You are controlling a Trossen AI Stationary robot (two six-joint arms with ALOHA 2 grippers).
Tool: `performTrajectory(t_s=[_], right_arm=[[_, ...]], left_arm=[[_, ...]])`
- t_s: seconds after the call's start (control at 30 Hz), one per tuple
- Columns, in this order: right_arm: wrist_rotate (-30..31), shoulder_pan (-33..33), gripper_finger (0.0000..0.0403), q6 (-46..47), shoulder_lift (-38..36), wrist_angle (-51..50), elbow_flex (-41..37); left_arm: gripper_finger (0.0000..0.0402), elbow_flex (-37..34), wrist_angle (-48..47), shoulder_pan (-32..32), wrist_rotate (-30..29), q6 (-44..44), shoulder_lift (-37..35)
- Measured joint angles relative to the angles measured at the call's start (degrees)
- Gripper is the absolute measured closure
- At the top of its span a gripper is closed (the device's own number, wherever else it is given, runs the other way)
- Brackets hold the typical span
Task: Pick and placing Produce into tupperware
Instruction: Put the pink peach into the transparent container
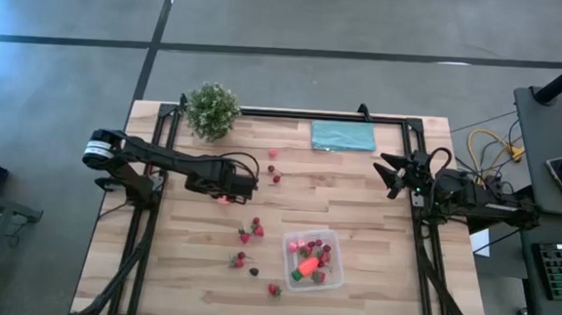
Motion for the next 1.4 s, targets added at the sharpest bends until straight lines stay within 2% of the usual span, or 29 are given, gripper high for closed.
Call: performTrajectory(t_s=[0.2,0.47,0.6,0.77,0.87,0.97,1.13,1.23,1.4], right_arm=[[0.0,0.0,0.0154,0.0,0.0,0.0,0.0],[0.0,0.0,0.0151,0.0,0.0,0.0,0.0],[0.0,0.0,0.0149,0.0,0.0,0.0,0.0],[0.0,0.0,0.0154,0.0,0.0,0.0,0.0],[0.0,0.0,0.0156,0.0,0.0,0.0,0.0],[0.0,0.0,0.0154,0.0,0.0,0.0,0.0],[0.0,0.0,0.0149,0.0,0.0,0.0,0.0],[0.0,0.0,0.0147,0.0,0.0,0.0,0.0],[0.0,0.0,0.0147,0.0,0.0,0.0,0.0]], left_arm=[[0.0184,-0.3,-0.5,0.3,4.5,4.1,-0.1],[0.0184,-0.3,1.3,0.6,0.6,4.0,0.0],[0.0184,-0.3,3.2,0.9,0.5,4.0,0.0],[0.0184,0.7,6.1,0.8,3.6,4.4,0.0],[0.0184,2.1,6.6,0.8,7.6,4.1,0.0],[0.0184,3.9,9.5,0.4,8.3,4.1,-0.4],[0.0184,8.9,15.6,-1.1,3.2,5.8,-1.8],[0.0184,12.5,16.0,-1.0,-0.7,7.3,-2.3],[0.0185,16.9,16.3,-1.0,-1.3,11.7,-2.7]])
